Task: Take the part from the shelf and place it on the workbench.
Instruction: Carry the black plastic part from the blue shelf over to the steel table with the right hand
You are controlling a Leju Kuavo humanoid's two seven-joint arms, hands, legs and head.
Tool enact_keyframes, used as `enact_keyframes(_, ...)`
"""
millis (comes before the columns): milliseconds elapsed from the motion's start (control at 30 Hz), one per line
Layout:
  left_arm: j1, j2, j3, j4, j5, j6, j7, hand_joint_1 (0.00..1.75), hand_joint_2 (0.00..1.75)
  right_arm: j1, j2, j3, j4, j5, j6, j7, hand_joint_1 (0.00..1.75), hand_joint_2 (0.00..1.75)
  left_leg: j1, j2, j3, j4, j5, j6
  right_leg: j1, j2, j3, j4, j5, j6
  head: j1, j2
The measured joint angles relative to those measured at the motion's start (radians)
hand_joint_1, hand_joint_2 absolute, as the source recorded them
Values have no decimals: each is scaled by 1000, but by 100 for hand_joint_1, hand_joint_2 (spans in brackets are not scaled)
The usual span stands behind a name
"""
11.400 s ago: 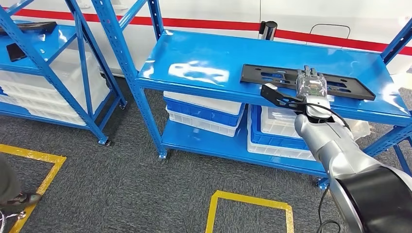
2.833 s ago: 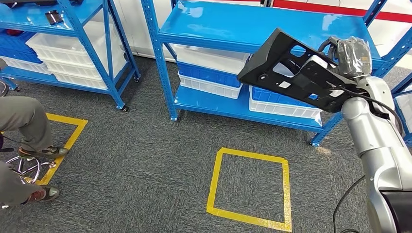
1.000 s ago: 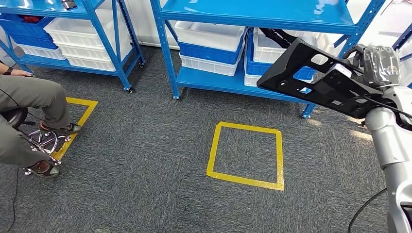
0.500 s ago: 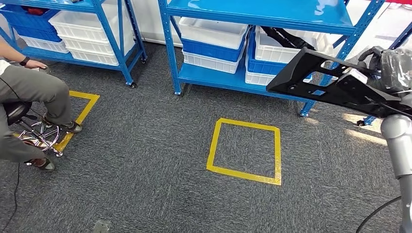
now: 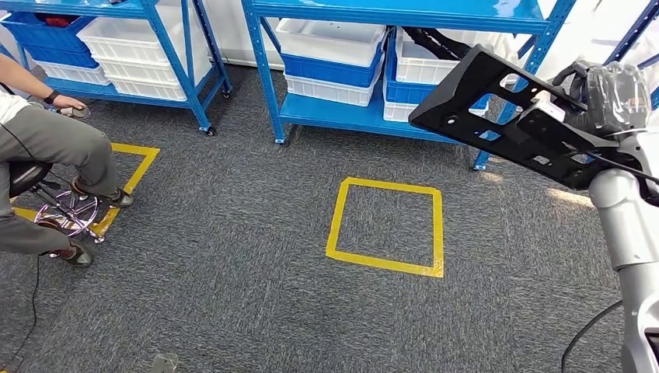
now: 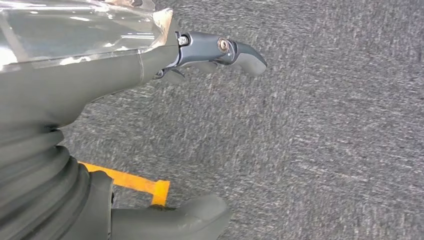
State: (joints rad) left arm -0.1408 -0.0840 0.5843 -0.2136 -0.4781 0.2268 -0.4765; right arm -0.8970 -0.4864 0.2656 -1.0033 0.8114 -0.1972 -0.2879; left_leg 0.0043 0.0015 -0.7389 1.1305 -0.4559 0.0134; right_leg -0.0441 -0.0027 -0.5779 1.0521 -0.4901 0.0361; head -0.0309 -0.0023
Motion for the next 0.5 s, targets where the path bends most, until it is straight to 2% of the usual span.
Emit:
enact_keyframes(67, 1, -1, 0, 0, 1, 1, 0, 0, 175, -12, 9, 4, 4, 1, 0, -1, 173, 175, 0, 0, -35, 129, -81, -4, 7, 0, -16, 0, 13, -17, -1, 0)
enact_keyframes(100, 1, -1, 0, 0, 1, 2, 0, 0, 175, -16, 14, 6, 8, 3, 0, -1, 173, 175, 0, 0, -44, 177, -100, -3, 11, 0, -23, 0, 19, -21, -1, 0)
enact_keyframes(133, 1, -1, 1, 0, 1, 3, 1, 0, 175, -19, 18, 8, 12, 4, 0, -1, 173, 175, 0, 0, -44, 202, -105, -1, 15, 0, -29, 0, 23, -24, -1, 0)
enact_keyframes(167, 1, -1, 1, 0, 2, 4, 1, 0, 175, -21, 22, 11, 16, 6, -1, -1, 173, 175, -1, 0, -31, 199, -96, 4, 19, 0, -33, 0, 28, -25, -1, 0)
enact_keyframes(200, 1, -1, 2, 0, 3, 4, 1, 0, 175, -23, 26, 13, 20, 9, -2, -1, 173, 175, -3, -1, -3, 167, -81, 13, 23, 1, -38, 0, 32, -26, -1, 0)
enact_keyframes(233, 1, 0, 4, 0, 5, 4, 1, 0, 175, -27, 30, 15, 25, 11, -2, -1, 173, 175, -7, -3, 39, 113, -63, 25, 27, 1, -42, 0, 36, -26, -1, 0)
enact_keyframes(267, 1, 2, 5, 0, 7, 4, 1, 0, 175, -32, 35, 18, 30, 13, -4, -1, 173, 175, -12, -5, 88, 43, -51, 42, 31, 2, -46, 0, 41, -27, 0, 0)
enact_keyframes(300, 1, 3, 7, -1, 9, 5, -1, 0, 175, -39, 40, 20, 36, 16, -6, -1, 173, 175, -17, -5, 128, -16, -44, 54, 34, 2, -49, -1, 46, -25, 1, 0)
enact_keyframes(333, 2, 5, 10, -1, 11, 5, -3, 0, 175, -47, 45, 22, 41, 16, -8, -1, 173, 175, -23, -4, 154, -57, -40, 63, 34, 1, -51, -2, 51, -21, 0, 0)
enact_keyframes(367, 3, 6, 12, -1, 12, 5, -6, 0, 175, -53, 50, 25, 47, 17, -10, -1, 173, 175, -27, -4, 164, -77, -40, 68, 33, 0, -53, -4, 57, -15, 0, 0)
enact_keyframes(433, 5, 6, 15, -1, 14, 5, -10, 0, 175, -60, 59, 31, 58, 18, -13, 0, 173, 175, -29, -2, 167, -98, -21, 69, 31, -1, -54, -11, 67, -2, -1, 0)
enact_keyframes(467, 6, 5, 16, -1, 14, 5, -12, 0, 175, -61, 60, 33, 62, 18, -14, 0, 173, 175, -27, -1, 168, -114, -8, 70, 31, -1, -60, -8, 63, 0, -1, 0)
enact_keyframes(500, 6, 4, 16, -1, 14, 5, -13, 0, 175, -64, 60, 34, 66, 19, -15, 0, 173, 175, -24, 0, 167, -129, 6, 72, 33, -1, -71, 10, 46, 0, 0, 0)
